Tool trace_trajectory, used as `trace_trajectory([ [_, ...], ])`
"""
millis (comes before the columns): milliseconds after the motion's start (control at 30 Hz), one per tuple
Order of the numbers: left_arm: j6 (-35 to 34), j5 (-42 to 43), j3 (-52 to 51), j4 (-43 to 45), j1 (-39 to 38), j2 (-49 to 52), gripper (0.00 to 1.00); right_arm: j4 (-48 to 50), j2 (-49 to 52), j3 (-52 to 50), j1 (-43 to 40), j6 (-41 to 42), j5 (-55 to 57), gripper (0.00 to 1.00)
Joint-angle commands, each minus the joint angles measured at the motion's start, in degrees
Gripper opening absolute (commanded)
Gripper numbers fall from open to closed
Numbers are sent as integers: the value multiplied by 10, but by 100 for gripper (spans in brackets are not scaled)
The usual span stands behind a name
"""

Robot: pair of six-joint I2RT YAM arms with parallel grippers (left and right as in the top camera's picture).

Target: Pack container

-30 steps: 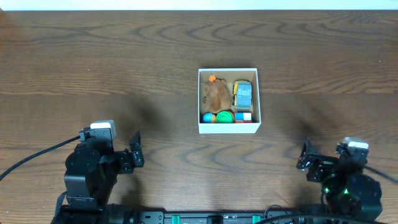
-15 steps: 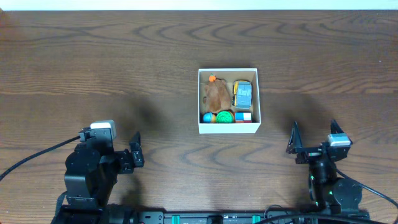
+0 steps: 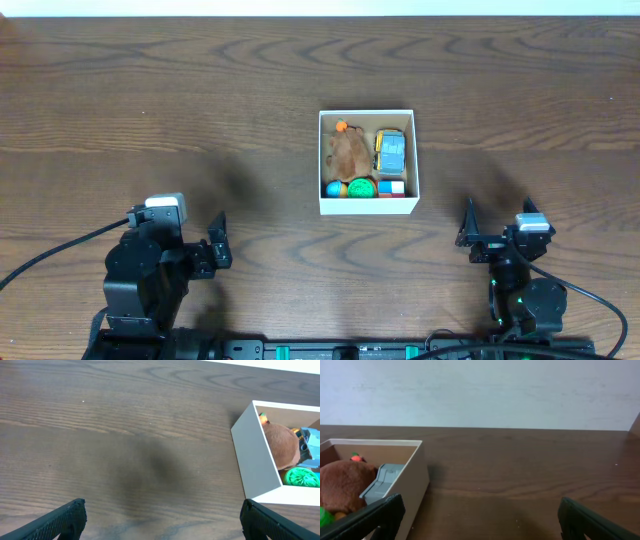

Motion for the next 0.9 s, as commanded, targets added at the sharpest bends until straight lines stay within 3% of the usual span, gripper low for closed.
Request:
trace_trajectory([
  [0,-5,-2,2,0,3,0,98,-3,-3,-1,3,-10,8,99],
  [667,16,-15,2,-2,3,0,98,-3,-3,-1,3,-10,8,99],
  [867,27,-20,-1,-52,3,-27,98,-3,-3,-1,3,-11,8,99],
])
